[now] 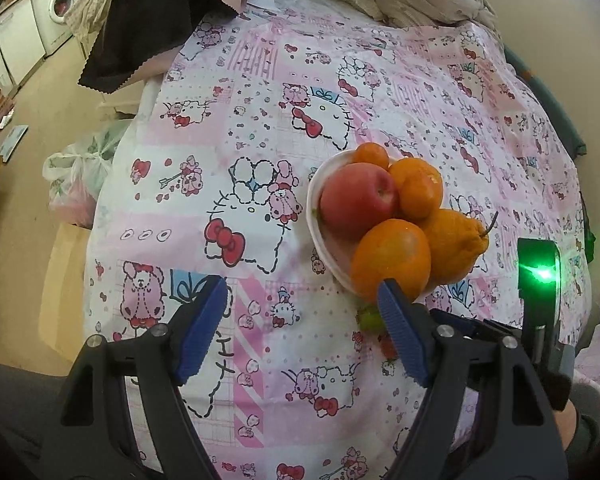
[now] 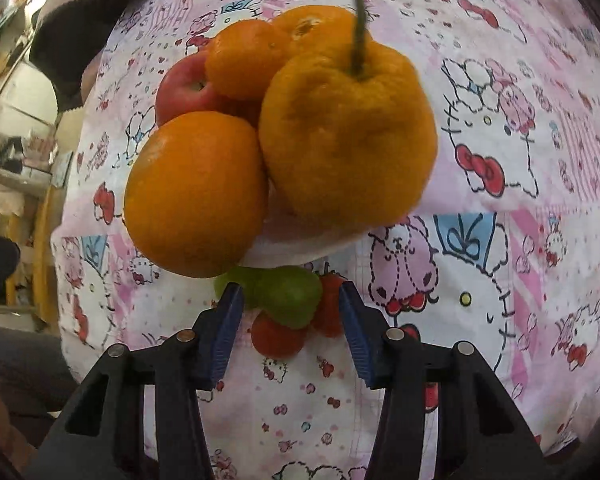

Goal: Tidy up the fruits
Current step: 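Grasp a green lime with the right tool while the left tool grasps another lime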

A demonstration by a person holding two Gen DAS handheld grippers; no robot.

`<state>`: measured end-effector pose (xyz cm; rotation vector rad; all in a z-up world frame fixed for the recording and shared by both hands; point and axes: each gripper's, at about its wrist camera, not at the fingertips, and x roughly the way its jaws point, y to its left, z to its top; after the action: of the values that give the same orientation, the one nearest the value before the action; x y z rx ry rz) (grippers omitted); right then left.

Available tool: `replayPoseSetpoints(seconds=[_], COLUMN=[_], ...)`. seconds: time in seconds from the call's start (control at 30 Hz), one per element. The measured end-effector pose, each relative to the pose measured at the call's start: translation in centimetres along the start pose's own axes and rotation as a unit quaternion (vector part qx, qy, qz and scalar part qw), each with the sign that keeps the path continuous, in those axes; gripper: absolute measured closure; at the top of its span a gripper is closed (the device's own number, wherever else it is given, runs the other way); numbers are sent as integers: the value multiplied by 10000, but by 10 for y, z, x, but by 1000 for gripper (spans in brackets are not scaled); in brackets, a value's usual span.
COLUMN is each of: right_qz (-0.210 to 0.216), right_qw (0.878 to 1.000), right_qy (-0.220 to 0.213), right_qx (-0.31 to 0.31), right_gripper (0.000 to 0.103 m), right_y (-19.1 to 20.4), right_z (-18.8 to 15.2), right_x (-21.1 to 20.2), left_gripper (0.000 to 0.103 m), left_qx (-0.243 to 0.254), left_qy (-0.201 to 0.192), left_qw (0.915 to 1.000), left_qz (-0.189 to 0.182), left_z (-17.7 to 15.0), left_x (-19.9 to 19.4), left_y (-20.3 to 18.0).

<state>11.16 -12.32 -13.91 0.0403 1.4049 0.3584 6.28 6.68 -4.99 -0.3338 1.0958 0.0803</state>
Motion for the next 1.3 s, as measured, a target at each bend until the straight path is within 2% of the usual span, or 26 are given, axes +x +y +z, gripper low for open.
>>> replayPoseSetpoints(seconds=[0.03,0.1,0.17,0.33,0.5,0.6,0.67,0.83,0.93,1.13,1.3], right_qz=[-36,56,90,520,847,991,1048,1161,1190,1223,1235], right_qw=[10000,10000,9999,9975,9911,9862,9838,9790,9777,9771,9767], right_qy=[-3,-16,-73,-189,-491,-674,-776,-877,-926,-916,-908], right_qx=[-32,1,39,429,901,1140,1230,1425,1463,1481,1500], right_gripper=[63,70,70,70,70,70,70,70,70,70,70], right_y=[0,-2,-6,-21,-47,-62,-68,-82,-84,-85,-84], right_z=[0,-1,-3,-12,-23,-28,-30,-33,-32,-33,-31], right_x=[0,-3,-9,-27,-56,-71,-78,-84,-86,-86,-85], left_gripper=[28,28,28,28,29,35,46,60,61,61,61], left_qx=[10,19,36,87,353,552,735,1040,1201,1137,1040], left_qy=[7,16,40,194,561,810,928,1030,1026,1342,1396], left_qw=[10000,10000,10000,9997,9977,9952,9929,9885,9869,9842,9844], left_qz=[7,26,34,101,132,-31,-155,-366,-340,-215,-241], left_z=[0,0,-1,-6,-21,-30,-34,-37,-36,-37,-37], left_x=[1,2,4,15,41,58,68,89,99,121,123], left_y=[-1,-1,-2,-3,-13,-28,-41,-72,-87,-90,-88])
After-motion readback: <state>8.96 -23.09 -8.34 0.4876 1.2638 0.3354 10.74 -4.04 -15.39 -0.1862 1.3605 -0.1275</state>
